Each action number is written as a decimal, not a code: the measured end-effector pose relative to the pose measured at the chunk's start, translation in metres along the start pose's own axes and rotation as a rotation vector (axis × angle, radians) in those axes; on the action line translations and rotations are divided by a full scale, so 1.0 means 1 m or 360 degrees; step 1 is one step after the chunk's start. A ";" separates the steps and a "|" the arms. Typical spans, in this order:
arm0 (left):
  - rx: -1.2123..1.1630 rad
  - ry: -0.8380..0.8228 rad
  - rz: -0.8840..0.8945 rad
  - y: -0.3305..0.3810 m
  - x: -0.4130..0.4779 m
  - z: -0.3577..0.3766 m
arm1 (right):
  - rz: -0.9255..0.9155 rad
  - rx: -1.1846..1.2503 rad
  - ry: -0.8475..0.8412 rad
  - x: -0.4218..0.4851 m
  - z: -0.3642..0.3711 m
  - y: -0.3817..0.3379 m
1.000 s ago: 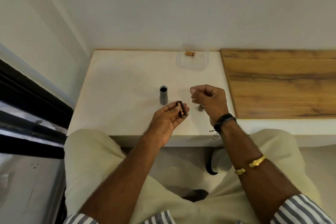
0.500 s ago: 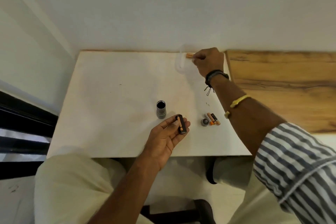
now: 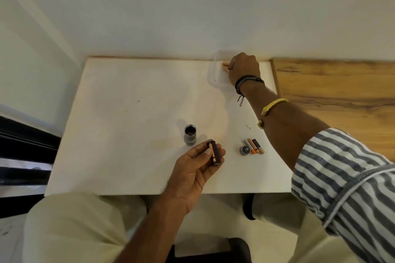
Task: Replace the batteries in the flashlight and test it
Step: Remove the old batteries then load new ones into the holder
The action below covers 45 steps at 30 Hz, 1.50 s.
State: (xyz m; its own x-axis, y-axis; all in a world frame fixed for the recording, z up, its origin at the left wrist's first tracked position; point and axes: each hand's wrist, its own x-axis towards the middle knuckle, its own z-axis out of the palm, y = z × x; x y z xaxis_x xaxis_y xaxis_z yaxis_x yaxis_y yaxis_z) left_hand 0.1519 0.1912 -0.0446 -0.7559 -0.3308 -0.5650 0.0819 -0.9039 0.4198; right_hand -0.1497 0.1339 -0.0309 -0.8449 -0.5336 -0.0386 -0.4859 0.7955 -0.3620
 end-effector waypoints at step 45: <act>0.0709 0.0065 0.0347 -0.020 -0.038 0.015 | -0.0349 0.0975 0.0144 -0.287 -0.049 0.038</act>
State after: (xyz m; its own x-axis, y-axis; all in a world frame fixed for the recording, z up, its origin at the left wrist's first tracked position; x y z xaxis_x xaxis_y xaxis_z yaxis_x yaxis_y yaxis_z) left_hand 0.1694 0.2262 -0.0209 -0.7255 -0.5174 -0.4539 -0.0571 -0.6120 0.7888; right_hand 0.0629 0.3318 0.0124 -0.7690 -0.6174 0.1654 -0.4565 0.3493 -0.8183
